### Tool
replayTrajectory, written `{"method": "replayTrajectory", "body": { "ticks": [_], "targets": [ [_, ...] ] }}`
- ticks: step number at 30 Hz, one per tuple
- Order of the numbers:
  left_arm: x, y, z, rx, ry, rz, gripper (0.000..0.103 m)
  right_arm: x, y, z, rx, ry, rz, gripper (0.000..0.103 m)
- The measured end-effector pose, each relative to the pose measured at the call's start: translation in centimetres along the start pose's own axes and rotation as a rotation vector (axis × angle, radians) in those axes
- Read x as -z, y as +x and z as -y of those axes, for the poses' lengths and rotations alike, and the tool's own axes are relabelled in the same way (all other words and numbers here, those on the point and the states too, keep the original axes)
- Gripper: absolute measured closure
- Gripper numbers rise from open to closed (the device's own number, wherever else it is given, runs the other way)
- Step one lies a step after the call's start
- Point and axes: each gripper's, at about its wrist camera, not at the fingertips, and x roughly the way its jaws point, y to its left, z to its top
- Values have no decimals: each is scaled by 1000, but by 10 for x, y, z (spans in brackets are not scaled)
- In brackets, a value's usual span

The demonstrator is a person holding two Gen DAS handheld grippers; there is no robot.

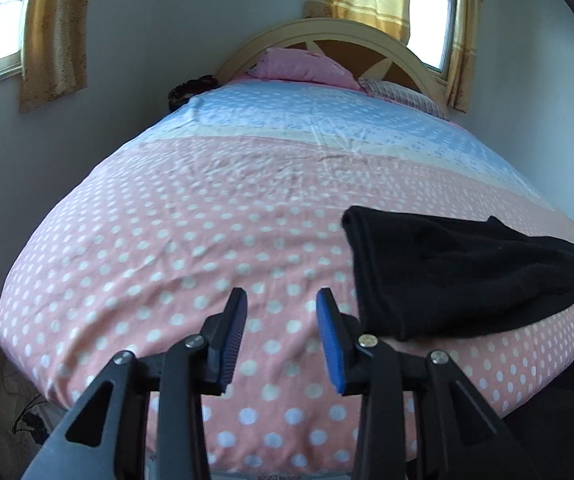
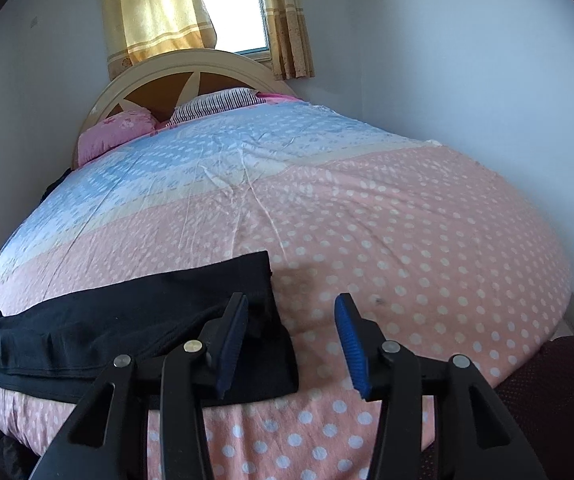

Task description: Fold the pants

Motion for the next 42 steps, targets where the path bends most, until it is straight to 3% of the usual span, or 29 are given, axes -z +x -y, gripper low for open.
{"method": "replayTrajectory", "body": {
  "ticks": [5,10,14,18,20,28,30,32,37,39,42],
  "targets": [
    [-11,-4,5,77,-55,8,65,-15,-26,-66,-74,-130,40,56],
    [-40,28,40,206,-69,-51,65,-14,-44,-176,-228,-380,60,56],
    [-51,66,66,157,0,-128,65,8,-48,-247,-372,-520,45,56],
    [-54,91,69,136,-21,-186,63,39,-38,-303,-473,-614,-8,56],
    [-56,94,66,128,-42,-184,56,52,-32,-324,-511,-636,-35,56],
    [-60,100,64,142,-43,-209,57,82,-30,-374,-600,-687,-68,56],
    [-60,99,66,152,-33,-202,66,86,-31,-381,-605,-690,-68,56],
    [-62,96,70,139,-11,-190,85,87,-32,-383,-601,-687,-67,56],
    [-72,83,72,133,9,-158,92,87,-29,-383,-602,-666,-80,56],
    [-77,79,68,150,-24,-147,92,89,-26,-385,-606,-664,-90,56],
    [-83,87,50,193,-153,-153,93,98,-23,-394,-604,-696,-101,56]
  ]
}}
